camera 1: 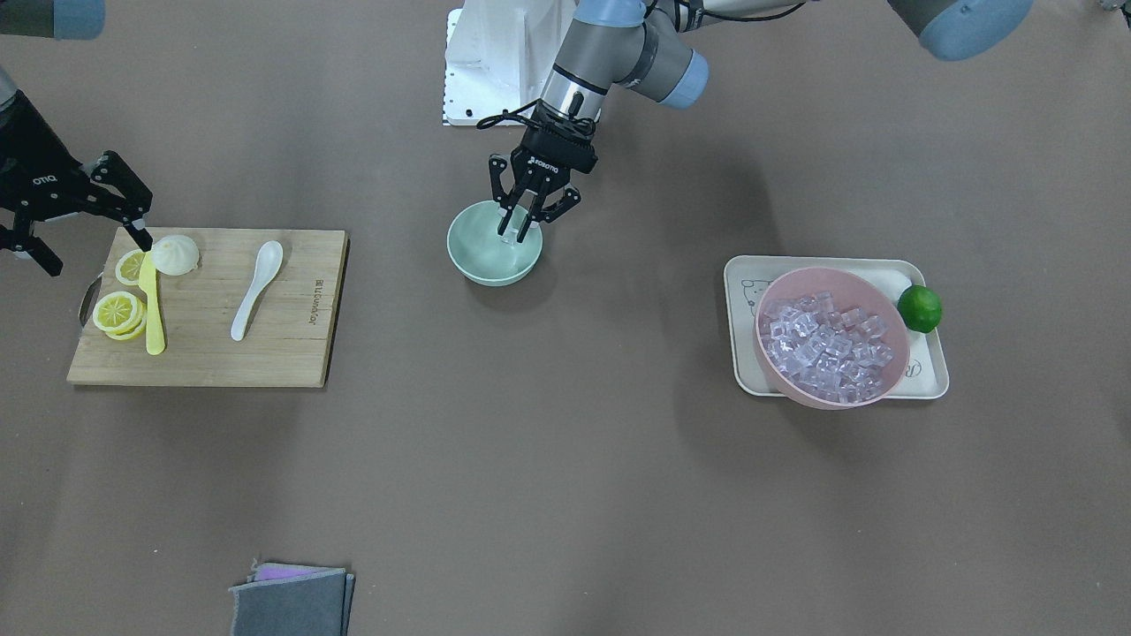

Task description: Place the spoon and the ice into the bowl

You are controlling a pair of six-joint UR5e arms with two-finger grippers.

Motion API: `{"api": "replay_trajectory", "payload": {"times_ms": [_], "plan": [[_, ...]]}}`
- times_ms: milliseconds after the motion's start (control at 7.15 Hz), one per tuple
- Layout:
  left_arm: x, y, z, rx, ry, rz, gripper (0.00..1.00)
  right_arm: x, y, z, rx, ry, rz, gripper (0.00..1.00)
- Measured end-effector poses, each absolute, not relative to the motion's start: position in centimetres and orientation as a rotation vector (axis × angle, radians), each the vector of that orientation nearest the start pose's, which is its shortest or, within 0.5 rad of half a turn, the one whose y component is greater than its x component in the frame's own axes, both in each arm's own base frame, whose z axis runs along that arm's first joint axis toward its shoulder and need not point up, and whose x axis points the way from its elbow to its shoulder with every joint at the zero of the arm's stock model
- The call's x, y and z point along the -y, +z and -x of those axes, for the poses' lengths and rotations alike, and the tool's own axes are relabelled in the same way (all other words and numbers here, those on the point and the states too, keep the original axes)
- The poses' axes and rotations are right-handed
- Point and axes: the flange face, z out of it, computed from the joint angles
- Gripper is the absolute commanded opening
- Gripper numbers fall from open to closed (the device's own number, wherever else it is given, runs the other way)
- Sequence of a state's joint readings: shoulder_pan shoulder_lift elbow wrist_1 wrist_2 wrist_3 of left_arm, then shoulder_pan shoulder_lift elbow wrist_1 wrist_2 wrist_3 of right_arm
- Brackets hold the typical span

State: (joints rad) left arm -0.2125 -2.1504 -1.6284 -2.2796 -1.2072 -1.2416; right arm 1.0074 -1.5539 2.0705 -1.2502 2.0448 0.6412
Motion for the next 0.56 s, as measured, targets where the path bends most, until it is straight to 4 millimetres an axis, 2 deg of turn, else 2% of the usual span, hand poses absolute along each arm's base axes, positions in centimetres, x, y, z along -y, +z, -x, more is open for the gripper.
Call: {"api": "replay_trajectory", "payload": {"times_ms": [140,420,559], "plan": [[30.5,20.8,-61.0,-1.197,-0.146,-0.651,0.96,45.3,37.9,18.3,0.831,-0.127,-0.423,1.0],[30.6,20.3,-60.6,-1.213,-0.152,-0.656,0.97,45.3,37.9,18.5,0.832,-0.128,-0.421,1.0],[31.1,19.2,-59.3,-1.245,-0.167,-0.666,0.97,45.2,37.9,18.7,0.834,-0.128,-0.417,1.0]]}}
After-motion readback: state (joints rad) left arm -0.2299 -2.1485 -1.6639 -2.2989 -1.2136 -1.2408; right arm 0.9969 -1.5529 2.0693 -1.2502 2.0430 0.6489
